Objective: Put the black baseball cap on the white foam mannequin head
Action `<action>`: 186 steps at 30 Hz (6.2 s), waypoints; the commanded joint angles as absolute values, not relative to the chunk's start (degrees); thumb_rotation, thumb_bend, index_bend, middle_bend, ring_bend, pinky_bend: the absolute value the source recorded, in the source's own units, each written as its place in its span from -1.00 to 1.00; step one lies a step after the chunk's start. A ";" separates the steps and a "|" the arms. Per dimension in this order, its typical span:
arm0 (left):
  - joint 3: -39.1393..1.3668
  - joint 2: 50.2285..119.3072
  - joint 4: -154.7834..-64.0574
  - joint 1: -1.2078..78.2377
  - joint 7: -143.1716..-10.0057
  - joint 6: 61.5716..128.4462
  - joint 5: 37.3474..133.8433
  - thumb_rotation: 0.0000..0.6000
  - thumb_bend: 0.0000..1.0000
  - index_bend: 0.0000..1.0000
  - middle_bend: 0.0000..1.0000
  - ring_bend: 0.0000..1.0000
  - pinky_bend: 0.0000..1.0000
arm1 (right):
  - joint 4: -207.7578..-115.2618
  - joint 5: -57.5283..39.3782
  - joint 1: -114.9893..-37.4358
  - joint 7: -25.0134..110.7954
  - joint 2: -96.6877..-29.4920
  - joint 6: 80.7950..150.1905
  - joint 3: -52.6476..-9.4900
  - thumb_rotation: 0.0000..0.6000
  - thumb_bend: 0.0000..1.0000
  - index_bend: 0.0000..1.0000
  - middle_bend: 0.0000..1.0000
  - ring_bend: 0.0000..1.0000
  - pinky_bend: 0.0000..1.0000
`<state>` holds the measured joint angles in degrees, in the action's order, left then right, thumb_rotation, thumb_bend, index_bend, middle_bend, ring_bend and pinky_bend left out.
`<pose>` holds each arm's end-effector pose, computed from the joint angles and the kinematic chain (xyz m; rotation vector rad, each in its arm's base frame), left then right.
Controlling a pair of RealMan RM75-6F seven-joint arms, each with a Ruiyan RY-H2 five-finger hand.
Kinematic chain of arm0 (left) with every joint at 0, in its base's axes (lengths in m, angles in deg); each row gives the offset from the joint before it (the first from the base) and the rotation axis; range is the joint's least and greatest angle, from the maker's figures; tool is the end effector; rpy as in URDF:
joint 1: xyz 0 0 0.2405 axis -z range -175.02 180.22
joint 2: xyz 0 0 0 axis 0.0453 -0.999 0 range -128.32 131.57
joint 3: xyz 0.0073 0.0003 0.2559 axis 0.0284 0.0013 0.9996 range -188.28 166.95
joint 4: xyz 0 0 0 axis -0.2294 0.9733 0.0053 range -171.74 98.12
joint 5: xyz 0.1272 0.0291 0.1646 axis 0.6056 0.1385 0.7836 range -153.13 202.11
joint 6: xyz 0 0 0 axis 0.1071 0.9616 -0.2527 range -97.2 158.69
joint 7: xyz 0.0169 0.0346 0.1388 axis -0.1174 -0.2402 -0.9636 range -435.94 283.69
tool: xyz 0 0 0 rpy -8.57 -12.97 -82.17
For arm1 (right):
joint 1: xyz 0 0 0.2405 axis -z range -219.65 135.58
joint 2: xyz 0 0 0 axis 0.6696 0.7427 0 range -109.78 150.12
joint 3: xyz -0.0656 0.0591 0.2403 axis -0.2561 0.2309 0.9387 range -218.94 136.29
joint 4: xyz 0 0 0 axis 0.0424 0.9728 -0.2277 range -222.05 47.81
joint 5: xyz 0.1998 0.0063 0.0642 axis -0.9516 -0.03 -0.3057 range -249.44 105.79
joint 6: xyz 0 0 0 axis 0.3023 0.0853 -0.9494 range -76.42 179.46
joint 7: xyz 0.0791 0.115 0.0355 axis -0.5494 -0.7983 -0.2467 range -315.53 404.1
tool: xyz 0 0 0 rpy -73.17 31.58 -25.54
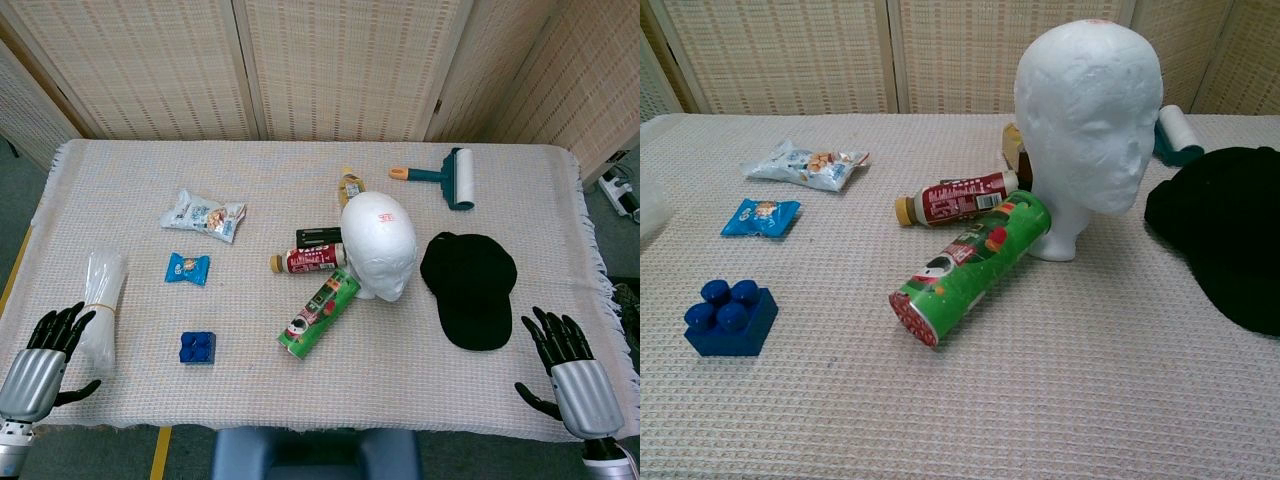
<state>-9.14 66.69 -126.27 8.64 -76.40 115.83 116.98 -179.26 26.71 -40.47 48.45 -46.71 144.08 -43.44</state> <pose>-0.3075 0.1707 0.1416 -1.5482 -0.8691 -0.8990 -0.2940 -0.1268 0.1386 1.4839 -0.8375 0.9563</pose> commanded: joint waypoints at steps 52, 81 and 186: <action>-9.14 65.06 -127.64 7.94 -67.03 121.81 121.12 1.00 -0.74 -1.00 -1.00 -1.00 -0.95 | -101.31 25.01 -49.85 42.31 -91.53 143.92 -41.80 1.00 -0.64 -0.01 -0.92 -1.00 -1.00; -10.15 63.98 -128.63 7.50 -66.46 122.93 120.42 1.00 -0.74 -1.00 -1.00 -1.00 -0.95 | -96.63 21.21 -51.86 41.78 -96.87 143.36 -41.26 1.00 -0.35 0.01 -0.90 -1.00 -1.00; -10.97 62.68 -129.12 5.72 -66.08 125.56 120.83 1.00 -0.74 -0.99 -1.00 -1.00 -0.95 | -134.42 29.13 -70.75 55.36 -86.56 164.44 -34.74 1.00 -0.39 0.51 -0.51 -1.00 -1.00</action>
